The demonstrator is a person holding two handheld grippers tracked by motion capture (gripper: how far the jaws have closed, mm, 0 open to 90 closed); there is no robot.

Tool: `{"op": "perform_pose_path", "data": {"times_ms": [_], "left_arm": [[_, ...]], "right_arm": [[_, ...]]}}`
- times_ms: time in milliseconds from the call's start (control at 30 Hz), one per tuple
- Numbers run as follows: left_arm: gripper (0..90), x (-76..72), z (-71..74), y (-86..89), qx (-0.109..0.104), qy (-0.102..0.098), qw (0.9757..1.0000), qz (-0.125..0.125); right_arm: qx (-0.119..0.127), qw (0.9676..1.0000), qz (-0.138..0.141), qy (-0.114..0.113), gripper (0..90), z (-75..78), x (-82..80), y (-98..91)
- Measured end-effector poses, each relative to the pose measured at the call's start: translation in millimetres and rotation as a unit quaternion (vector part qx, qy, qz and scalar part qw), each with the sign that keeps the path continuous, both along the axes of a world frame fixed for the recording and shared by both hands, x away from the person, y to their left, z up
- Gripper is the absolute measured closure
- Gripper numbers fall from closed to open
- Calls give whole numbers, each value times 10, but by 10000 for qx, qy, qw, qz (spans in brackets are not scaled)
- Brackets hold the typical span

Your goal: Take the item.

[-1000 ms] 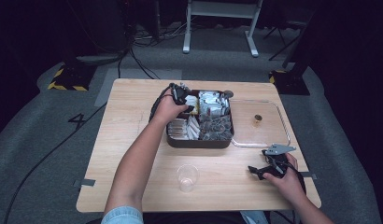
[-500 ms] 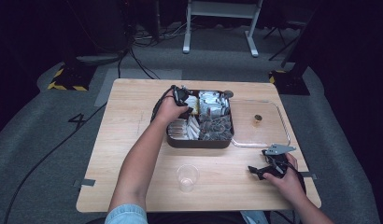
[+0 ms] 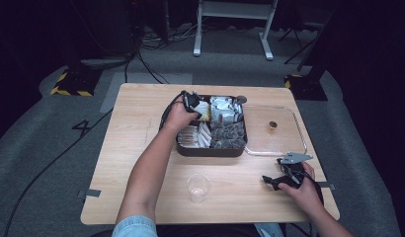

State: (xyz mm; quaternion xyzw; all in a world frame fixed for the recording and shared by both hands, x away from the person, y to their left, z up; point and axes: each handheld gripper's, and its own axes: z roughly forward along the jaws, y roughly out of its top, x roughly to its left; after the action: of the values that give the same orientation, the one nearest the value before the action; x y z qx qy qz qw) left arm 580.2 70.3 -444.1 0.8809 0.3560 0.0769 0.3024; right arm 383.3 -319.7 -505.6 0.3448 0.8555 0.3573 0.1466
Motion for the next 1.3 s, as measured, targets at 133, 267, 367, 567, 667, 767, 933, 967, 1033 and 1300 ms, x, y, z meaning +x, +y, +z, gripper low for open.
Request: {"op": "perform_pose_path", "data": {"times_ms": [133,267,367,567,667,767,933,967,1033,1300], "left_arm": [[900,-15,50,24,-61,-51,10000,13],[900,-30,114,50,-110,-158,9998,-58],[900,-60,178,57,-164,-215,9996,-75],[900,-139,314,63,-297,-315,9989,-176],[900,-199,399,54,-330,-399,9984,-231],[900,-269,487,48,-355,-442,9980,-267],[900,-404,642,51,-414,-525,9971,-377],[900,-431,670,54,-425,-552,9968,-400],[900,-493,721,56,-441,-593,9963,-445],[900,-847,948,68,-640,-706,9933,-655]], "right_arm": [[1,10000,0,0,11,0,0,0],[1,10000,0,0,10,0,0,0],[1,10000,0,0,11,0,0,0],[1,10000,0,0,10,0,0,0],[0,10000,-1,1,11,0,0,0],[0,10000,0,0,10,0,0,0],[0,10000,0,0,11,0,0,0],[1,10000,0,1,10,0,0,0],[0,10000,0,1,10,0,0,0],[0,10000,-1,1,11,0,0,0]]}}
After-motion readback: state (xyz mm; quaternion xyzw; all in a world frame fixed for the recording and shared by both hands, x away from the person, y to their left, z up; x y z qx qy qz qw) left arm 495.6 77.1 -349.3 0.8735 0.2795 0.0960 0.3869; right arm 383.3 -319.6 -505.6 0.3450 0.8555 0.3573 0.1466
